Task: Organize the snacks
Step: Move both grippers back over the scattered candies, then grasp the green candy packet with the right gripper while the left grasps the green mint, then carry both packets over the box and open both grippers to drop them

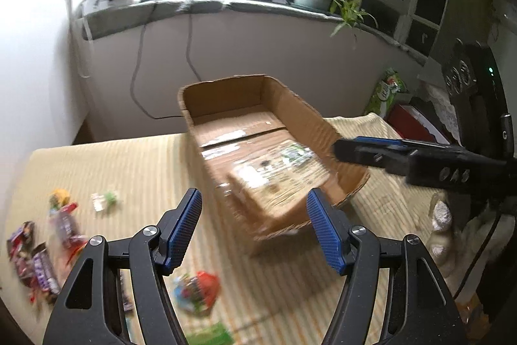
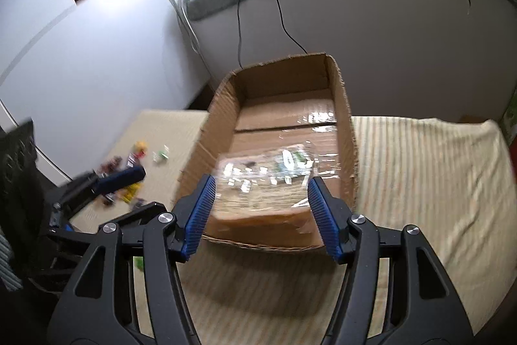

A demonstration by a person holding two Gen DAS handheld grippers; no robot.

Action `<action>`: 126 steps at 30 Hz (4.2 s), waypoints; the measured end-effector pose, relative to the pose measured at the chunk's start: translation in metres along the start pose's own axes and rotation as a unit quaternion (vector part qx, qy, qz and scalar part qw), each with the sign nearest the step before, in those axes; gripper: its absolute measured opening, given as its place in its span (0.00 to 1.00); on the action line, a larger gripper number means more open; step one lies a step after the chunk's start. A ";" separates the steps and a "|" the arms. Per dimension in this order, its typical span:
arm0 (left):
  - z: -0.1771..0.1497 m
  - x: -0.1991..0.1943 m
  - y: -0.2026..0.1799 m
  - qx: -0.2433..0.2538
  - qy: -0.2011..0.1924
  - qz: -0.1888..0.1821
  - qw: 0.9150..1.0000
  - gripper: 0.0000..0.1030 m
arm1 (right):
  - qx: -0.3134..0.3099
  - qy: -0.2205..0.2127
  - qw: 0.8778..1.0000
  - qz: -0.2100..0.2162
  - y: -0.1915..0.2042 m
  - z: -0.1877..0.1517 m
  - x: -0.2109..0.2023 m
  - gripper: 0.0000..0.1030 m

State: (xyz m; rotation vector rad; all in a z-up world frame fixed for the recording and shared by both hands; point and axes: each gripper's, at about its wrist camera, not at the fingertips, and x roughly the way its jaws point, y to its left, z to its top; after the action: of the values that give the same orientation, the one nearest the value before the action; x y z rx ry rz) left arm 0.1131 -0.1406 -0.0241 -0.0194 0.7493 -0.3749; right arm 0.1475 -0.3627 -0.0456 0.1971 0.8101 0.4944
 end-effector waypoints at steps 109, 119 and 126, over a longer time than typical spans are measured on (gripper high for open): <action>-0.059 -0.032 0.078 -0.071 0.019 0.032 0.997 0.21 | -0.261 0.099 0.958 0.060 0.113 -0.040 0.043 0.20; -0.023 -0.006 0.035 -0.031 0.007 -0.007 0.999 0.21 | -0.197 0.068 0.978 0.005 0.051 -0.014 0.029 0.20; -0.007 0.014 0.011 -0.009 0.009 -0.021 1.000 0.21 | -0.169 0.063 0.983 -0.025 0.022 -0.009 0.030 0.20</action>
State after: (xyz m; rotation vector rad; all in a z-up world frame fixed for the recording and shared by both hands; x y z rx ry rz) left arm 0.1212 -0.1348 -0.0405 -0.0478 0.7710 -0.4091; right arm 0.1510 -0.3290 -0.0631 -0.1690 0.8402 0.5933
